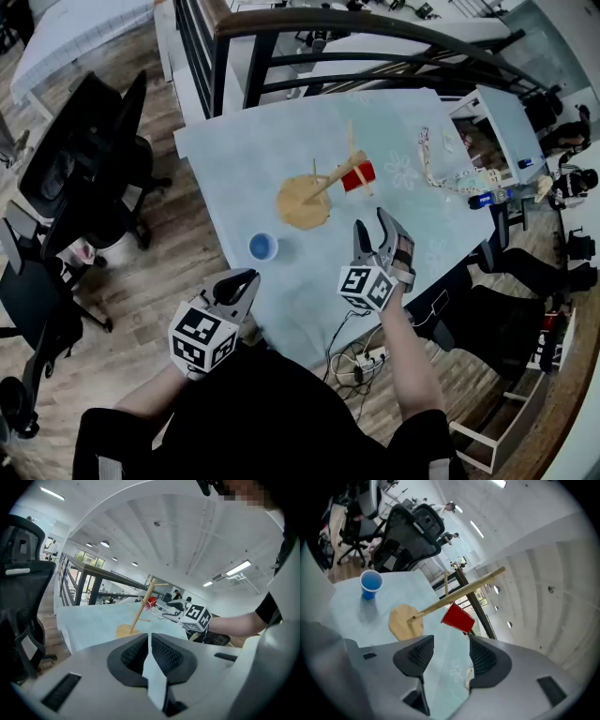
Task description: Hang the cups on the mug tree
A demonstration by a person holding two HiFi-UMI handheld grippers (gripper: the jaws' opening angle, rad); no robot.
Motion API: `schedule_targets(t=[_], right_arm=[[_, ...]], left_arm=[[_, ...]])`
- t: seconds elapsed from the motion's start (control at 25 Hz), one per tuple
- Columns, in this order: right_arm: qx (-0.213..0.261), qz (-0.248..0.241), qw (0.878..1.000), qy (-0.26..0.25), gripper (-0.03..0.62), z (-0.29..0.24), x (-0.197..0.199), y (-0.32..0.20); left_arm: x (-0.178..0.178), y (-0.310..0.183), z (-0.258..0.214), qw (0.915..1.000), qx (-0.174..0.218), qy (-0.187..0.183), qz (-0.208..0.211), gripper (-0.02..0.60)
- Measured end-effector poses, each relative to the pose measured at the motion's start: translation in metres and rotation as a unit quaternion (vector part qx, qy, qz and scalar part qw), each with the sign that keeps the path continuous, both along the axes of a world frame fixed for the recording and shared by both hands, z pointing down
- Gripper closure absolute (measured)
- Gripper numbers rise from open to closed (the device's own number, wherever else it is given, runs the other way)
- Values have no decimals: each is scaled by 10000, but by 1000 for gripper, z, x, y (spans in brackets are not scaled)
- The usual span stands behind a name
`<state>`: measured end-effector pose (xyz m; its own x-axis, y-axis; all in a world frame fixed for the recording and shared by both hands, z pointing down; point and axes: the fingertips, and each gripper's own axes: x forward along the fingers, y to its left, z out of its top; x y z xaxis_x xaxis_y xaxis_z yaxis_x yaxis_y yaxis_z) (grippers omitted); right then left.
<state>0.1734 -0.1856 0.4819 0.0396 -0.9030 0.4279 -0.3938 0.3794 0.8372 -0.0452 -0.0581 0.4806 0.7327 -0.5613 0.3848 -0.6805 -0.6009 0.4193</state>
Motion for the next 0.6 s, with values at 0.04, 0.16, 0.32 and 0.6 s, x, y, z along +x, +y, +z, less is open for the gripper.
schedule_targets(t=[0.04, 0.16, 0.32, 0.6], right_arm=[[-92, 84, 9992, -370, 335, -1, -2, 8], [-474, 372, 9800, -1894, 336, -2, -19, 43], [-819, 572, 9328, -3462, 451, -5, -49, 96], [-1369, 759, 8369, -5245, 543, -11, -74, 159]], left_arm=[[1, 1, -1, 10000, 15, -4, 19, 548], [7, 5, -5, 9999, 56, -20, 94, 548], [20, 11, -13, 9995, 161, -20, 260, 548], [46, 15, -34, 9975, 463, -146, 504, 548]])
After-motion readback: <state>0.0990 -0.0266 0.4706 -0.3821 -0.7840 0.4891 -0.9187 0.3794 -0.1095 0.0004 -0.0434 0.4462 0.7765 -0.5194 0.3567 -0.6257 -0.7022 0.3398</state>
